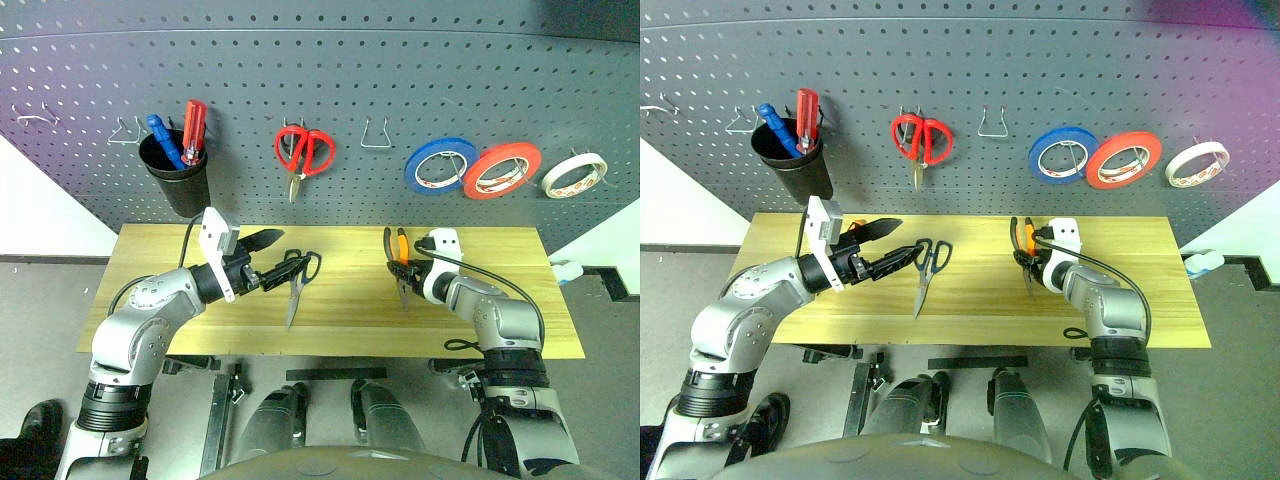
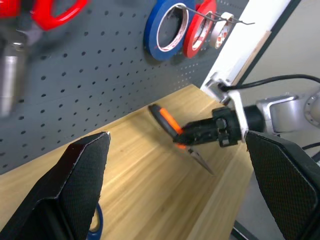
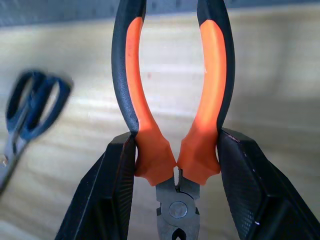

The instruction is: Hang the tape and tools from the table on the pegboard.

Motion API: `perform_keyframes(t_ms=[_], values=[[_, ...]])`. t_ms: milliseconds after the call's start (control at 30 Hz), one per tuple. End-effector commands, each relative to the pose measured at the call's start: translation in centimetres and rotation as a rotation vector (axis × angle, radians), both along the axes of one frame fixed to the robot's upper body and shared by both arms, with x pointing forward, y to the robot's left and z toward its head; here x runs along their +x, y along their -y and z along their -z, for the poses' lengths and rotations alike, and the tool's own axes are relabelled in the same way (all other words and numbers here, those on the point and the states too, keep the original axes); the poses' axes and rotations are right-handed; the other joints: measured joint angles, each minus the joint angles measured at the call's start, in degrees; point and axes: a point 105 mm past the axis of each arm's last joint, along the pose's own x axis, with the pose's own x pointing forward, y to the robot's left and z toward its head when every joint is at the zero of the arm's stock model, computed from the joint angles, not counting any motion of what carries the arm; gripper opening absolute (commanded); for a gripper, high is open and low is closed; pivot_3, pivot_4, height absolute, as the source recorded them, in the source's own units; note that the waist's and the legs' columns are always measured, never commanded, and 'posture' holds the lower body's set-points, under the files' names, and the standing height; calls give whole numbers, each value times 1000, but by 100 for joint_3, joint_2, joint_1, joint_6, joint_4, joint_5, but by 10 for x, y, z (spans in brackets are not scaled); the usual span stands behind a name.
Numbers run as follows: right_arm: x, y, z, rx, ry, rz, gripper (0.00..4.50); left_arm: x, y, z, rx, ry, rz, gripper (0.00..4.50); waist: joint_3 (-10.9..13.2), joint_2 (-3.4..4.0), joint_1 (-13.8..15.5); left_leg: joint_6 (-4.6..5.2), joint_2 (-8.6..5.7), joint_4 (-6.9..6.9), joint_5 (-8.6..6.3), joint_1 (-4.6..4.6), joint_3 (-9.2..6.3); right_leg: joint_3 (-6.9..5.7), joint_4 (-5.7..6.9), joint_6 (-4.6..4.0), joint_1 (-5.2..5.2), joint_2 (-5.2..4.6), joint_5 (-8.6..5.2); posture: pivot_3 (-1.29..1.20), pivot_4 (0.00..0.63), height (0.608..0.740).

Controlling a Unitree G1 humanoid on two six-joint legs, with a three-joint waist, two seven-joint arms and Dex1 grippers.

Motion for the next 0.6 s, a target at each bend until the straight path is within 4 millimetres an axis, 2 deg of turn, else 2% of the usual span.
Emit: perform_keyframes(t_ms=[33, 267, 400, 600], values=[[-1, -2, -47, 51, 236, -61, 2109, 0, 0, -9, -1, 48, 8, 4500, 0, 0, -4, -1, 0, 1, 0, 0, 0, 0, 0, 0, 0, 0, 0, 37, 189, 740], [-22, -13, -56, 91, 317, -164, 2109, 6, 0, -11, -3, 60, 9, 4500, -4, -1, -11, -5, 0, 10, 3, 5, 0, 0, 19, 0, 2, 2, 0, 15, 179, 740], [-31, -17, -72, 107, 413, -202, 2109, 10, -1, -14, -13, 68, 7, 4500, -4, -1, -20, -5, 0, 30, 3, 5, 0, 0, 38, 0, 3, 2, 1, 2, 173, 740], [-31, -19, -101, 78, 562, -233, 2109, 17, -2, -18, -10, 87, 9, 4500, -8, -1, -25, -10, 0, 85, 4, 13, 0, -1, 83, -6, 14, 4, 8, -14, 155, 740]])
